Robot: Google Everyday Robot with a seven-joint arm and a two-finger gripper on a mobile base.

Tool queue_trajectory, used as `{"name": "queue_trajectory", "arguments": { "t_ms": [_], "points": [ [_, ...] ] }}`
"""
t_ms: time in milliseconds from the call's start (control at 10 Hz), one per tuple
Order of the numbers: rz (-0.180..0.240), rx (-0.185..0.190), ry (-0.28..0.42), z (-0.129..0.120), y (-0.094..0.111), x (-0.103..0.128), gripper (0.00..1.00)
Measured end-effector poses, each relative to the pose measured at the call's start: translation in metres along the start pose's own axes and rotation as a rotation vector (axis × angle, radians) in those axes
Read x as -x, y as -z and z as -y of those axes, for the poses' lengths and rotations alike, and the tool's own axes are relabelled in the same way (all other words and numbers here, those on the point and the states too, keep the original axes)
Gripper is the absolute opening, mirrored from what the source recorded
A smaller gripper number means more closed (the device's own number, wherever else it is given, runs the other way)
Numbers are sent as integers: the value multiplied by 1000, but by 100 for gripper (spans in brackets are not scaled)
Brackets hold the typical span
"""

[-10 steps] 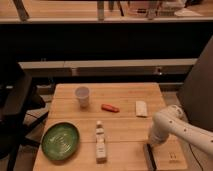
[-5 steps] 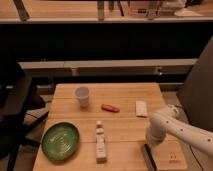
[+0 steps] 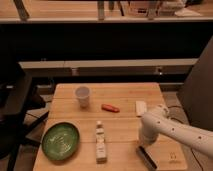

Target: Push the eraser across the table

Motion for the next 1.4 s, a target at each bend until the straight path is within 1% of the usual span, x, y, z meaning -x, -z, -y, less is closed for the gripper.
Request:
{"name": "queue_trajectory", "arguments": {
  "t_ms": [200, 300, 500, 600, 900, 1200, 1400],
  "points": [
    [-3, 7, 23, -3, 0, 1, 3],
    [-3, 11, 39, -2, 0, 8, 3],
    [-1, 13, 71, 4, 1, 29, 3],
    [-3, 15, 79, 5, 1, 33, 3],
    [-7, 19, 106, 4, 3, 34, 3],
    [-11, 20, 137, 9, 5, 52, 3],
    [-20, 19, 152, 9, 6, 51, 3]
  ]
}}
